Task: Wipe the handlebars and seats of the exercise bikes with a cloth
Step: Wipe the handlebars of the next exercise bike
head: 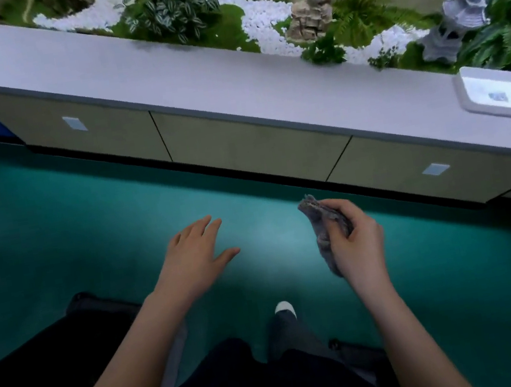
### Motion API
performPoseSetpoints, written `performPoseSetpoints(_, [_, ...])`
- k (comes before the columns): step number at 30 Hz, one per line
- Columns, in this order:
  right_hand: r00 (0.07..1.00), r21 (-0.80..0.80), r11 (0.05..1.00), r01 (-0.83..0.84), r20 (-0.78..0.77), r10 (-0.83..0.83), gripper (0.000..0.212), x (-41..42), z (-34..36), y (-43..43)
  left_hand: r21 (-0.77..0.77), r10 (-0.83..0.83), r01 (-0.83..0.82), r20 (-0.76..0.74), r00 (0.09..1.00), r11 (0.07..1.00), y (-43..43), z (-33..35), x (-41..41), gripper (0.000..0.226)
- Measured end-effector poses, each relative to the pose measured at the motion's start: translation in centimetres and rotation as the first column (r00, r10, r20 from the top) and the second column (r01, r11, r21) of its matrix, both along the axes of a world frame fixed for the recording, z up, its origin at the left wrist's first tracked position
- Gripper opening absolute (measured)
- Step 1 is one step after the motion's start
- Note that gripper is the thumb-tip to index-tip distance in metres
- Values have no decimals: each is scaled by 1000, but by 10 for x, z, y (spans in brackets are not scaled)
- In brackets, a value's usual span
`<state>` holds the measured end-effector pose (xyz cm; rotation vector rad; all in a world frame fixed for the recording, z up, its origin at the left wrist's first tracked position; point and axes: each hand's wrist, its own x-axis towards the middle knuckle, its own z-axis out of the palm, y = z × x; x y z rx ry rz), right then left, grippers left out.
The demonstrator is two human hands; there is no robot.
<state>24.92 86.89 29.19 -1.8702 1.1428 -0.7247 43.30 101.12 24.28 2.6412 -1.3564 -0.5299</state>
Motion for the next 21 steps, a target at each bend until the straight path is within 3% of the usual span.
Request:
performPoseSetpoints(4, [992, 127, 985, -118, 62, 111, 28, 17, -4, -48, -60, 111, -115, -65, 992, 992, -38, 7, 11, 67])
performPoseSetpoints(12, [955, 155, 947, -281, 145, 260, 30, 79, -3, -110, -195, 284, -300, -106, 953, 934, -66, 15, 40, 60])
performPoseSetpoints(21, [905, 90, 900, -426, 34, 425, 30, 226, -24, -149, -100, 433, -442, -96, 896, 891, -76, -16, 152, 62])
